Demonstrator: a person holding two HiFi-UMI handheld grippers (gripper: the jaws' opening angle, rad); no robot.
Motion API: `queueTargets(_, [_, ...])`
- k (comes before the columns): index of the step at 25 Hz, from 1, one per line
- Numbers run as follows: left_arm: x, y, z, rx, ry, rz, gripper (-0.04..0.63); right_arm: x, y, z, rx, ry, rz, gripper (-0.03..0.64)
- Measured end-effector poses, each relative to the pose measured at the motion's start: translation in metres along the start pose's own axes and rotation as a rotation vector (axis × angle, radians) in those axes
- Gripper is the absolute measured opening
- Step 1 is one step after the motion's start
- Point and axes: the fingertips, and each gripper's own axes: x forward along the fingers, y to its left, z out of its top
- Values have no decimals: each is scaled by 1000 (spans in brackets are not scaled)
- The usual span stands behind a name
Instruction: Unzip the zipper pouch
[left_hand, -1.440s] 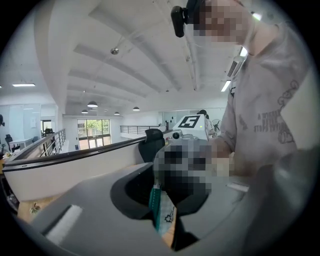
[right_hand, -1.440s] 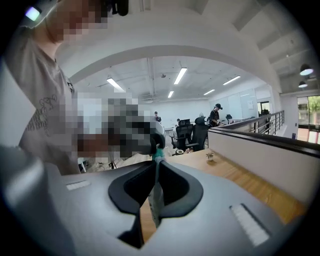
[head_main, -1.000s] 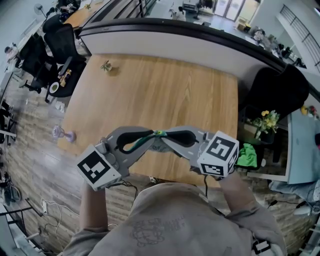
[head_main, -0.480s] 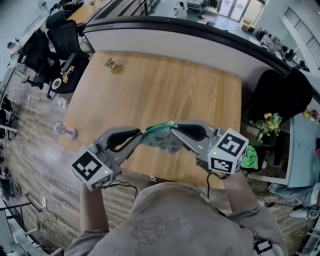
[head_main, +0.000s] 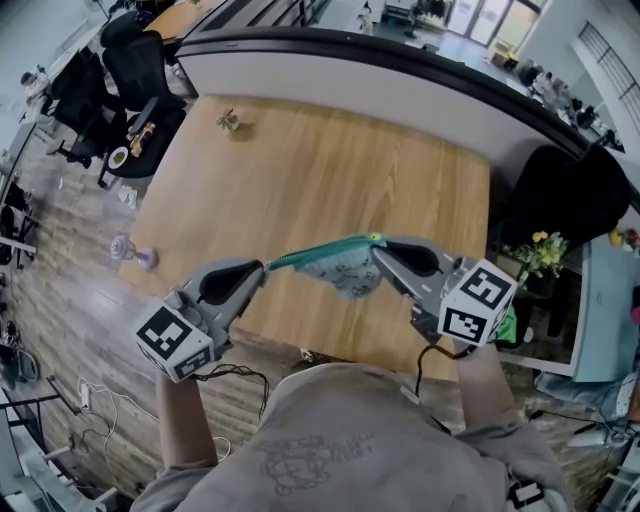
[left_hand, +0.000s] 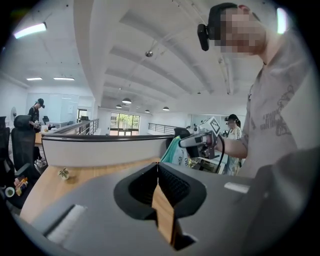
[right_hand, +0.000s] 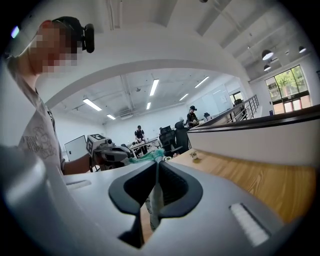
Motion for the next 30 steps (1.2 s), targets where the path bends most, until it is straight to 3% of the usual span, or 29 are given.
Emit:
queueTargets(7, [-7,-2,1,3,-27,34,23,3,4,16,2,-64,-40,26])
queueTargets(14, [-18,18,24,2,-79,160,1,0,-1,62,-131,-174,-206,26])
queueTargets(18, [-32,38,54,7,-161,296,0,-8,3,90,-159,-269,-263,26])
queueTargets(23, [-52,59,84,110,-218,526,0,-20,25,121,-142,-379,-246,28])
queueTargets(30, [-70,52,96,156,-294,646,0,-38,43,139,-179,-465,-280,28])
